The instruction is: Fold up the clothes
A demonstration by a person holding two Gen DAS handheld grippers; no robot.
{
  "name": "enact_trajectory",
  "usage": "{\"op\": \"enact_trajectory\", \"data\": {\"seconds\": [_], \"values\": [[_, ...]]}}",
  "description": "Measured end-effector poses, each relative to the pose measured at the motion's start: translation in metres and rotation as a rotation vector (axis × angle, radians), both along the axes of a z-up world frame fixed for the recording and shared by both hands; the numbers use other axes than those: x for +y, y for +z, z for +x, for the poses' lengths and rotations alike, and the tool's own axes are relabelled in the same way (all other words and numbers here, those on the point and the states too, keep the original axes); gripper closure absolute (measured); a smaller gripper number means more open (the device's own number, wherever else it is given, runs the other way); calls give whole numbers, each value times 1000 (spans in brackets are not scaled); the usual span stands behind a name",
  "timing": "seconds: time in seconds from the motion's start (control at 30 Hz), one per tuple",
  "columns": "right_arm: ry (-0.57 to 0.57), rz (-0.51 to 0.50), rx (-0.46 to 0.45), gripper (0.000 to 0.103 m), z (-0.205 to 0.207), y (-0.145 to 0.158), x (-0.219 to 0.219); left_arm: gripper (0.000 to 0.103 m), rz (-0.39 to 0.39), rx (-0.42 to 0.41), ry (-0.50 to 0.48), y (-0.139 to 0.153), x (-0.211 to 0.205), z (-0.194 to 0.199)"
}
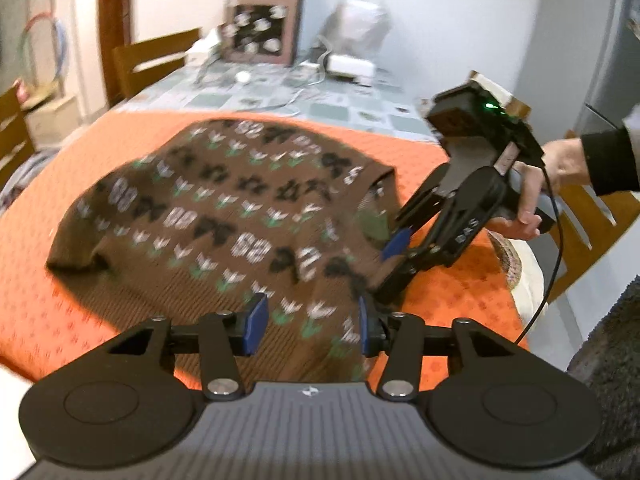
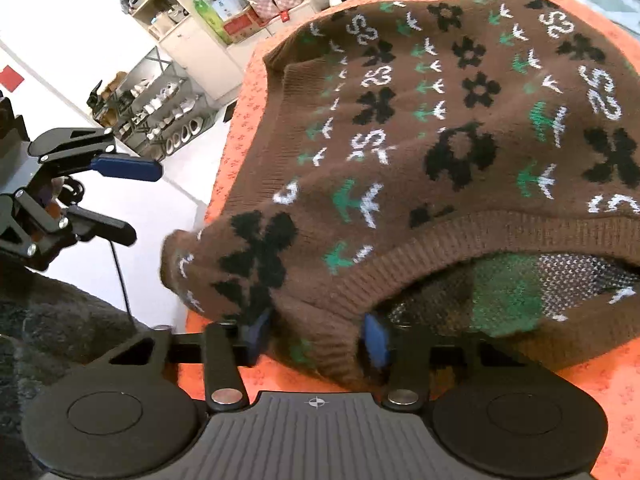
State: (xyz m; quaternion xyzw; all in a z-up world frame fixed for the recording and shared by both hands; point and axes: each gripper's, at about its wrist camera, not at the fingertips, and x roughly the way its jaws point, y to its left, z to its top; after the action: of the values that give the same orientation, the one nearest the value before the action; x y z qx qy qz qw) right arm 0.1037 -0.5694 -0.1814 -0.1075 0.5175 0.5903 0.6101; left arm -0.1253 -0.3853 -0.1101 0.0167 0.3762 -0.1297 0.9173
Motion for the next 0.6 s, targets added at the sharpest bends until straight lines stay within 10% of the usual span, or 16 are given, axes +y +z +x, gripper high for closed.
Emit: {"op": "enact_trajectory", "data": {"seconds": [0.6], "values": [[-112, 326, -56, 97, 5, 77, -40, 35, 109, 2, -173, -21, -30, 60]]}}
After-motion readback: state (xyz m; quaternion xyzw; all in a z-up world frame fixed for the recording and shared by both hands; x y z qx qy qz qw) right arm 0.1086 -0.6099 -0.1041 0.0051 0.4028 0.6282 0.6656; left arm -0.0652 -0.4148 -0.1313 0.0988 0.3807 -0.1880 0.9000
